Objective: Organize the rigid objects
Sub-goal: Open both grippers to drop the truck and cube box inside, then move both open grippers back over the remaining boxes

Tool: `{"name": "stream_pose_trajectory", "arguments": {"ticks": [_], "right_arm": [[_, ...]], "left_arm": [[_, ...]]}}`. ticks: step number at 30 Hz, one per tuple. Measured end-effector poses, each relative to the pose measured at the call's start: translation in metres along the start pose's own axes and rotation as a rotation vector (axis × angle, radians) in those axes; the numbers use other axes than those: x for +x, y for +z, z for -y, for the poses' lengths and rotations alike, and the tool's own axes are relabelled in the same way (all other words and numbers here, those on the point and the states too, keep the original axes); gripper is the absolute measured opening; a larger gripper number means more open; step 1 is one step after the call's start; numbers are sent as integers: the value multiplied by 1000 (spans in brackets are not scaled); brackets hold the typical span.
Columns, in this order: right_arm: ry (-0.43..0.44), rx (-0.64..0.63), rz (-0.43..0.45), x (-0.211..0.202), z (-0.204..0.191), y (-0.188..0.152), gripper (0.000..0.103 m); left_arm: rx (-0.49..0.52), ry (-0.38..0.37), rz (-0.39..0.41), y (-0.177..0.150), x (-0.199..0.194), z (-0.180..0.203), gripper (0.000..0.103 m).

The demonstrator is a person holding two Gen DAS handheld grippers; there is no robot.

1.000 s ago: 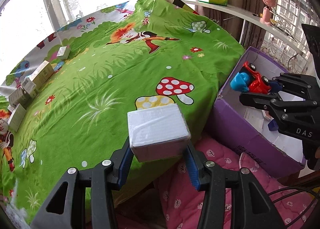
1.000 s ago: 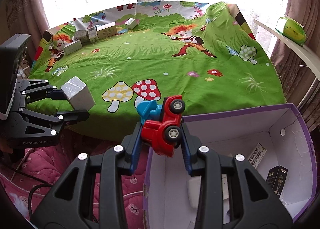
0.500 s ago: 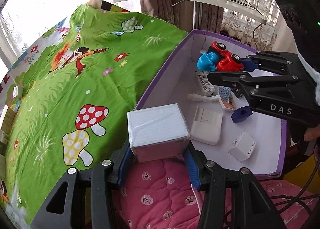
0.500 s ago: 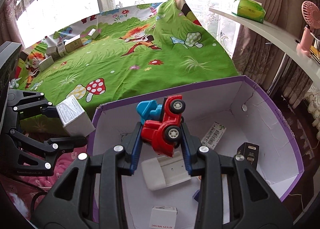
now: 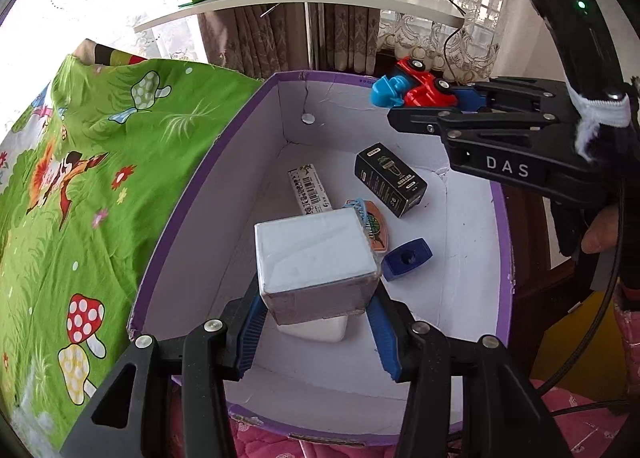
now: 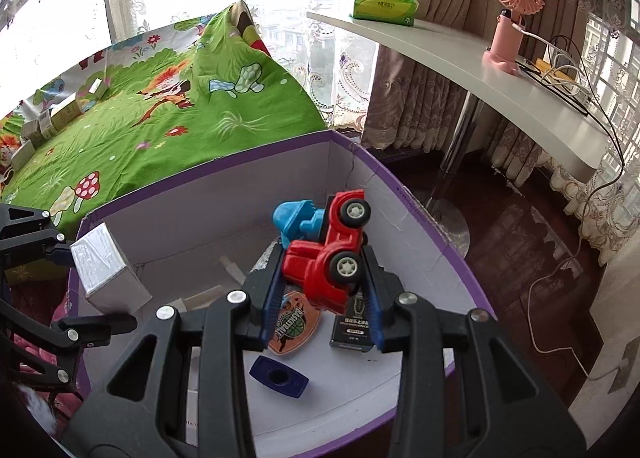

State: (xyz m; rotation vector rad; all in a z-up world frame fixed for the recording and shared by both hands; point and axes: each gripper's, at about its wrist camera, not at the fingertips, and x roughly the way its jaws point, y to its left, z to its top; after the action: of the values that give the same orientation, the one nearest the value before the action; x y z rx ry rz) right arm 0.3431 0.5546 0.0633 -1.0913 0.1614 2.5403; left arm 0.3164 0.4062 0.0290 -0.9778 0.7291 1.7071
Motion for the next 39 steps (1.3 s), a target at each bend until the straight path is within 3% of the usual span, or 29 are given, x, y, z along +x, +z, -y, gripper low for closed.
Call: {"name": "stream_pose_trajectory", "arguments": {"ticks": [5,10,12,16,19,23,29,34,37,39], "right_arm": [[-22,-9,-1,2,5,1,40],[-34,-14,-1,8,5,7,40],[-36,-15,-17,11,3,10,40],[-63,-50,-35,9,-12,22,59],[-36,-87,-8,3,-35,36,66],[52,-169,5,5,-94,56,72],[274,-452,22,28,-244,76,74],[427,-596,-19,65,-374,82,74],[510,-638,-41,82,-436,85,74],[550,-631,-78,96,-467,88,74]], "left_arm": [[40,-22,18,-4,2,18,49],[-14,-110,118,0,-7,12,50],[-32,-150,141,0,-11,7,61],[-102,-100,164,-13,-23,-22,74],[-190,-22,195,-32,-39,-65,76],[-303,187,216,-80,-64,-131,80],[-557,482,157,-181,-104,-253,82],[-784,733,90,-264,-138,-373,83],[-905,786,78,-299,-153,-438,83],[-928,804,79,-311,-161,-470,83]]}}
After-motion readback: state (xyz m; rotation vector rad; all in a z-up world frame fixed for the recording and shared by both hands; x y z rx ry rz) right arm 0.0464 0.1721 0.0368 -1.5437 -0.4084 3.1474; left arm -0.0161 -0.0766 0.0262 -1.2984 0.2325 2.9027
